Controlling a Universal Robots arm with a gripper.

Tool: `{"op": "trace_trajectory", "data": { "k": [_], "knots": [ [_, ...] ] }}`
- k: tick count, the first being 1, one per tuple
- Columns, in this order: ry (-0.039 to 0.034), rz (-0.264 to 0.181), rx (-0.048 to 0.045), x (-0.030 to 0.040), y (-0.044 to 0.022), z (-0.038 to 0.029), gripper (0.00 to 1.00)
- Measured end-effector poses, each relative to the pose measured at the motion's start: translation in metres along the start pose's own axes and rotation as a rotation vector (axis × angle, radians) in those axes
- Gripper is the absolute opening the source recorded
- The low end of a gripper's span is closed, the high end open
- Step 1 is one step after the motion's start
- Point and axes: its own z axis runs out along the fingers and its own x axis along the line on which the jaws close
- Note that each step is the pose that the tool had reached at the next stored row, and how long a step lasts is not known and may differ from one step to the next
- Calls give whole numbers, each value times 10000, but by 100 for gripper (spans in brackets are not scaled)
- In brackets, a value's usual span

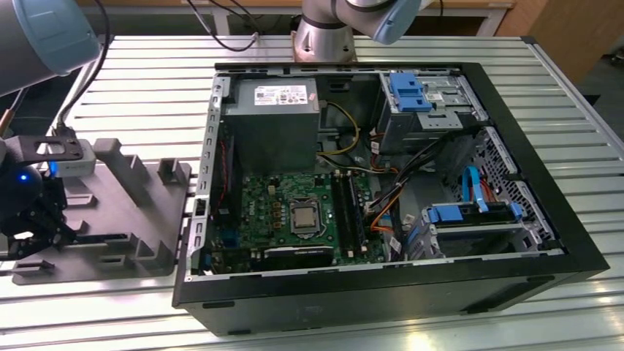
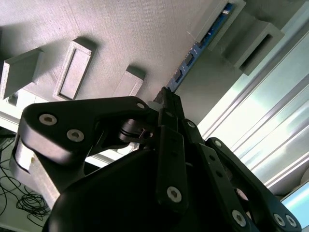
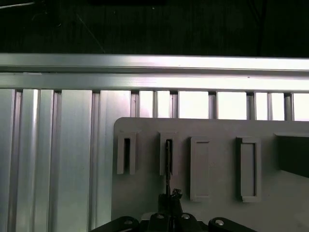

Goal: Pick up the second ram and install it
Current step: 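Pick up the second ram and move it above second insertion slot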

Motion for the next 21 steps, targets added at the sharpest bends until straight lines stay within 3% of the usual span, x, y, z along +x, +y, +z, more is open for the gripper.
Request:
{"op": "trace_trajectory", "data": {
  "k": [10, 21],
  "knots": [
    [0, -10, 0, 0, 0, -1, 11],
    [0, -10, 0, -3, 4, -118, 11]
  ]
}}
